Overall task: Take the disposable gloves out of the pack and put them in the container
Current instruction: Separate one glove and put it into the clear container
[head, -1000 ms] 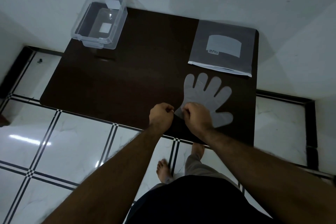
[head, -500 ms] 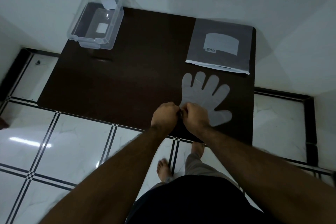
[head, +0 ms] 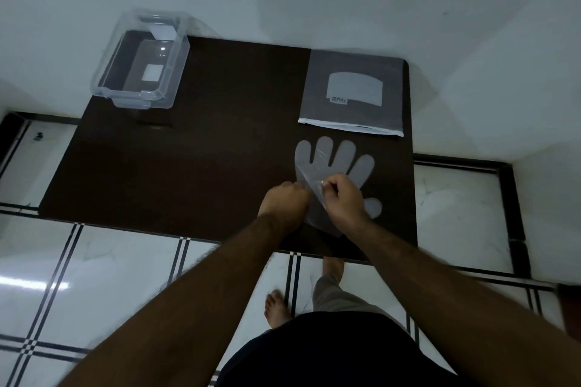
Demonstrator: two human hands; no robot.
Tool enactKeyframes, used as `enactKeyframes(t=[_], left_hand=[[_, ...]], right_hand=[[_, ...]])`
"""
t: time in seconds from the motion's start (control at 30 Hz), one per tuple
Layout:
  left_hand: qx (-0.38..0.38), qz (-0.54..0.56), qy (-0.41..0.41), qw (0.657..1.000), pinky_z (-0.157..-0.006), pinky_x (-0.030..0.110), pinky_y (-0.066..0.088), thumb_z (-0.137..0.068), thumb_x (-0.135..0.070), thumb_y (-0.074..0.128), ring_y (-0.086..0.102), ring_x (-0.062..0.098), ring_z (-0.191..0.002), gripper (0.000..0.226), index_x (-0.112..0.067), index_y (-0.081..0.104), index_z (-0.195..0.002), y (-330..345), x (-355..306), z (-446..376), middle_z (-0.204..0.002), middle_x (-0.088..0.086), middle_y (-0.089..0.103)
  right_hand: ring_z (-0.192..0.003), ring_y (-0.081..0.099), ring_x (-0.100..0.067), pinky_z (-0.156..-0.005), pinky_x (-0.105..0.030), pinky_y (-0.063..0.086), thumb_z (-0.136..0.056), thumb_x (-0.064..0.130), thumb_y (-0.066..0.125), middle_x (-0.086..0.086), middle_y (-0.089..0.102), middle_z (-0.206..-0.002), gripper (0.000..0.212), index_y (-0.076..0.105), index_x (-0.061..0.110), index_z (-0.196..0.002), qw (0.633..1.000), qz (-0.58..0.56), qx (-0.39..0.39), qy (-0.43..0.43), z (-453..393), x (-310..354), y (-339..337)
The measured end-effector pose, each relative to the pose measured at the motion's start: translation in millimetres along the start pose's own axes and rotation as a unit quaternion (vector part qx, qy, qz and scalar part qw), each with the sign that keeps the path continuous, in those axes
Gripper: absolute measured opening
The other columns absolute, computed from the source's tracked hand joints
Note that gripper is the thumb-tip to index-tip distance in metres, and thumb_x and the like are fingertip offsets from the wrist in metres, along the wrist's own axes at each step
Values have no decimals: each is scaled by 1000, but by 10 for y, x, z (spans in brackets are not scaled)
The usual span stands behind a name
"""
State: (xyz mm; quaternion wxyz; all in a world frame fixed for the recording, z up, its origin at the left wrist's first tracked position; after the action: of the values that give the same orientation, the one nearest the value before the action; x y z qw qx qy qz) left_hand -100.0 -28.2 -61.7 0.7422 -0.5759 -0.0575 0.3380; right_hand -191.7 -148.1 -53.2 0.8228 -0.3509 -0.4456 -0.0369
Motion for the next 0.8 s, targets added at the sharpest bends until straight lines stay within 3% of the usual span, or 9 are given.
enactKeyframes(t=[0.13, 0.3, 0.43, 0.6, 0.8], left_hand=[[28, 23, 8, 999, -104, 45, 57, -104, -33, 68, 66, 21, -120, 23, -23, 66, -124, -63, -115, -95, -131, 4, 69], [49, -47, 68, 995, -105, 46, 56, -104, -36, 66, 62, 25, -125, 34, -22, 63, -135, -51, -229, -132, -137, 6, 64], [72, -64, 71, 993, -105, 46, 55, -104, -35, 66, 61, 27, -126, 35, -22, 62, -136, -78, -269, -175, -140, 7, 60], [89, -86, 61, 990, -106, 48, 56, -106, -32, 63, 63, 28, -124, 31, -19, 64, -135, -106, -338, -210, -139, 8, 62], [113, -88, 45, 989, -101, 47, 58, -107, -35, 61, 68, 25, -114, 26, -21, 66, -129, -140, -361, -241, -131, 5, 66]], right_hand=[[-91, 63, -9, -68, -26, 48, -108, 32, 57, 6, 62, -103, 7, 60, 28, -104, 993, -79, -33, 81, -55, -84, -214], [-94, 65, -15, -76, -34, 55, -107, 35, 57, 3, 63, -104, 9, 62, 30, -102, 982, -137, -63, 109, -71, -150, -392], [-93, 65, -15, -69, -27, 48, -108, 32, 58, 0, 63, -103, 9, 63, 29, -101, 977, -168, -83, 102, -101, -163, -548], [-100, 64, -13, -74, -27, 49, -109, 28, 54, 3, 64, -108, 10, 63, 30, -106, 975, -178, -113, 71, -174, -106, -892], [-109, 71, -24, -92, -46, 63, -110, 30, 50, -6, 70, -119, 15, 62, 21, -113, 975, -188, -109, 37, -301, 81, -1419]])
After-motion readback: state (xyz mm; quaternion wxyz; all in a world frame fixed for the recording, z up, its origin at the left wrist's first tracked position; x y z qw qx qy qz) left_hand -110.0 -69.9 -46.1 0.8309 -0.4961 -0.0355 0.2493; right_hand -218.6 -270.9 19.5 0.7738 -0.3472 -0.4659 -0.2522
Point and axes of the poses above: each hand's wrist, its own z-axis away from the middle knuckle, its own y-axis out of the palm, x = y × z, the point moved 4 cm from there along -z, towards the middle knuckle
